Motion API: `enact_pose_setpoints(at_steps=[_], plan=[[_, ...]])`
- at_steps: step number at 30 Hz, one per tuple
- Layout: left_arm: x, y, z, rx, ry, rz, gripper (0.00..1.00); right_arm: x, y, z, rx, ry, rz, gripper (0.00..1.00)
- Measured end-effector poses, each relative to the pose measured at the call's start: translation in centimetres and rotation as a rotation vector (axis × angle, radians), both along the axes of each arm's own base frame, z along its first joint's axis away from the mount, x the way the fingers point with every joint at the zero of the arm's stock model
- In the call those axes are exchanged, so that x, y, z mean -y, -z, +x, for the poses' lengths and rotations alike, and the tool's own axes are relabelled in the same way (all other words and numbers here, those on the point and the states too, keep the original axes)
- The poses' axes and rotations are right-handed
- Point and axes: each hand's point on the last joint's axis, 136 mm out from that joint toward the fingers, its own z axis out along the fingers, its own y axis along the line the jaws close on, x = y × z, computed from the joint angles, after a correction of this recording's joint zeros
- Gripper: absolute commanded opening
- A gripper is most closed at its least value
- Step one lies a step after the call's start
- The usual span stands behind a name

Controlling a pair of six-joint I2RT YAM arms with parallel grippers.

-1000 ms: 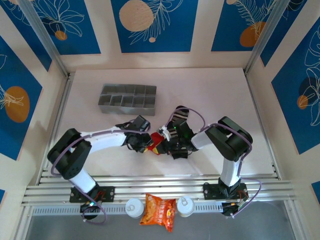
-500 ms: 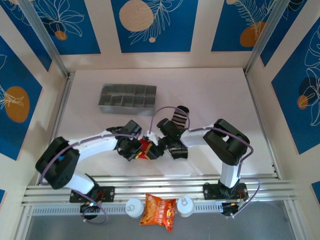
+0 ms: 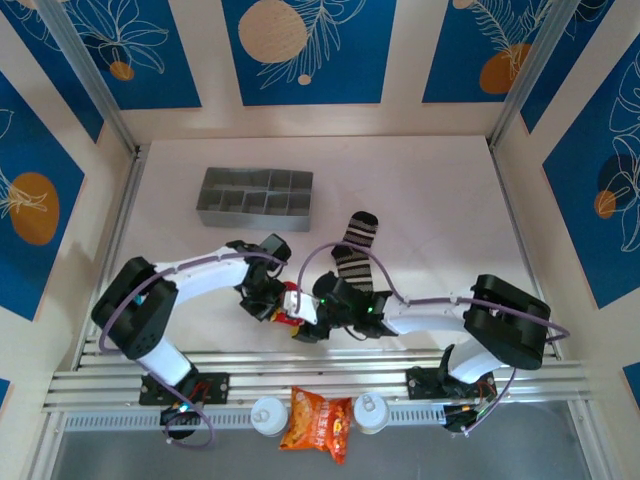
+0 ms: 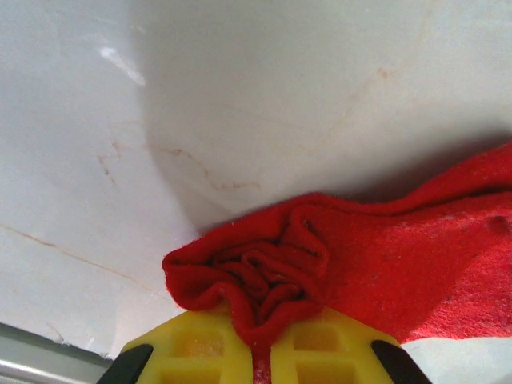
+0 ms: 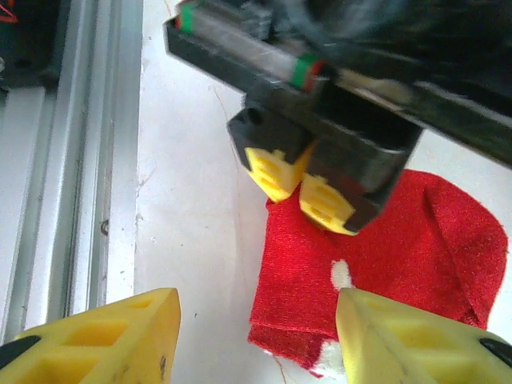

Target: Roll the socks

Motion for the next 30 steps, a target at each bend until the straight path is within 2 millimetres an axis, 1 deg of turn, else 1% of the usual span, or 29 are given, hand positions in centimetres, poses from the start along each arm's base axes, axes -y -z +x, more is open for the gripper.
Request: enact_pose_setpoints(at_steps=[2, 5, 7, 10, 11, 14, 16, 18, 19, 20, 23, 26, 28, 30], plan=[[0.1, 0.0, -0.1, -0.023, 0.0, 0.008, 0.0, -0.2, 0.6, 0.2, 0.052, 0.015, -0.026, 0.53], [0.3, 0.0, -0.2, -0.055, 0.005, 0.011, 0.0, -0.3, 2.1, 0.8, 0.106, 0.04, -0.08, 0.51], [0.5, 0.0, -0.3, -0.071, 0.011, 0.012, 0.0, -0.3, 3.0, 1.4, 0.129, 0.059, -0.114, 0.49], [0.5, 0.0, -0.4, -0.091, 0.016, 0.011, 0.0, -0.6, 3.8, 2.2, 0.169, 0.078, -0.147, 0.44], [0.6, 0.0, -0.4, -0.096, 0.016, 0.012, 0.0, -0.7, 3.9, 2.3, 0.181, 0.083, -0.154, 0.41], [0.6, 0.0, -0.3, -0.108, 0.02, 0.016, 0.0, -0.8, 4.4, 2.5, 0.204, 0.096, -0.175, 0.21], [0.5, 0.0, -0.3, -0.113, 0.021, 0.016, 0.0, -0.8, 4.4, 2.5, 0.217, 0.103, -0.182, 0.09], [0.4, 0.0, -0.3, -0.114, 0.017, 0.016, 0.0, -0.8, 4.3, 2.5, 0.219, 0.114, -0.181, 0.02], [0.3, 0.0, -0.2, -0.116, 0.013, 0.016, 0.02, -0.8, 4.3, 2.5, 0.218, 0.12, -0.18, 0.01], [0.3, -0.1, -0.1, -0.115, 0.007, 0.013, 0.09, -0.8, 4.3, 2.5, 0.213, 0.125, -0.177, 0.0], [0.0, -0.2, 0.1, -0.098, -0.009, -0.007, 0.35, -0.8, 4.3, 2.5, 0.185, 0.143, -0.157, 0.0], [-1.1, -0.5, 0.4, -0.061, -0.05, -0.011, 0.54, -0.5, 4.3, 2.6, 0.117, 0.16, -0.117, 0.0], [-1.9, -1.1, 0.8, -0.016, -0.076, -0.019, 0.63, -0.1, 4.3, 2.8, 0.055, 0.175, -0.088, 0.0], [-2.6, -2.3, 1.5, 0.047, -0.106, -0.032, 0.68, 0.1, 4.3, 3.1, -0.023, 0.186, -0.049, 0.0]])
